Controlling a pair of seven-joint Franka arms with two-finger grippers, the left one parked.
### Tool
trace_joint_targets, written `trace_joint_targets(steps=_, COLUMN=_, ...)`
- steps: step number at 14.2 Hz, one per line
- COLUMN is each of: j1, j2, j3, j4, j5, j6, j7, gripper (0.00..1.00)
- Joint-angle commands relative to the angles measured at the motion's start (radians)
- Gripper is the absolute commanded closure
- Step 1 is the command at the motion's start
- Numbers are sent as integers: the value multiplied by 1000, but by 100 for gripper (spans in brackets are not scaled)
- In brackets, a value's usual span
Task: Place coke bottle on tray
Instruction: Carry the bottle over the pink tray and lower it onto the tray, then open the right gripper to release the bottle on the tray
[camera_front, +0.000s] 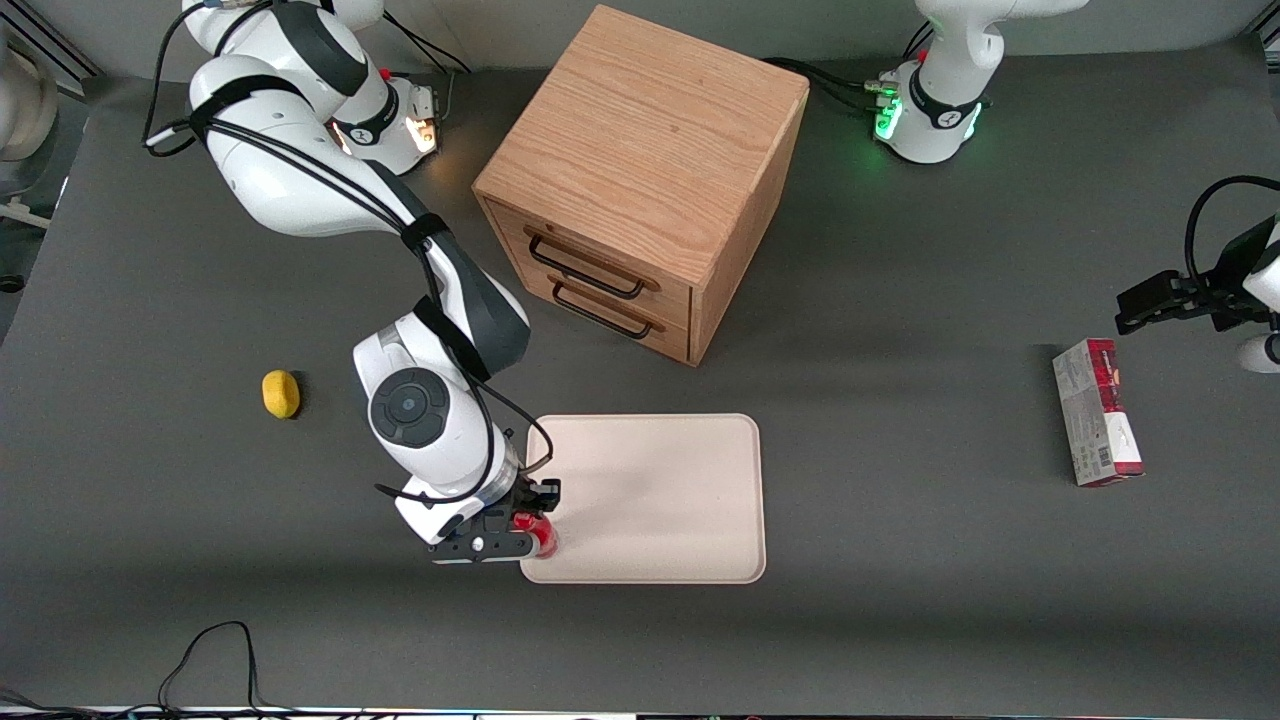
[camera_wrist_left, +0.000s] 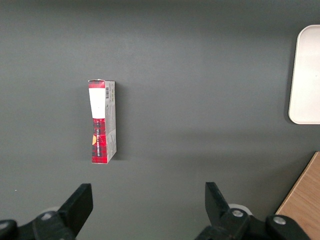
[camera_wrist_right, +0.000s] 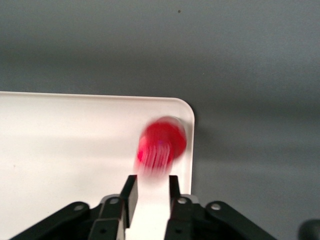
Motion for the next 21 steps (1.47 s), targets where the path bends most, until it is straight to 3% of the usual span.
trace_joint_targets(steps=1, j1=6, j2=0, j3=-6, j4=-18, j5=-27, j6=32, j7=8, gripper=100)
trace_joint_targets(steps=5, j1=5, j2=-3, j3=-6, j4=-14, j5=-26, j6=35, j7=19, gripper=100)
trace_joint_targets(steps=6, j1=5, j2=-8, j3=-6, j4=-13, j5=-26, j6=34, j7=25, gripper=88)
trace_joint_targets(steps=7, j1=8, j2=-12, j3=-9, j4=-16, j5=-30, j6=35, j7=25, gripper=1)
trace_joint_targets(steps=10, j1=19, j2=-47, j3=-22, j4=-22, j5=-49, j6=12, j7=24, gripper=0)
trace_joint_targets(steps=13, j1=20, j2=-206, j3=-73, j4=-155, j5=-20, j6=-63, j7=10, gripper=0)
trace_joint_targets(steps=17, j1=43, j2=-533, j3=-291, j4=-426, j5=250, j6=-165, j7=-204, gripper=0)
trace_joint_targets(steps=21, j1=25, j2=-863, j3=-446, j4=-725, j5=325, j6=-239, j7=-384, gripper=0)
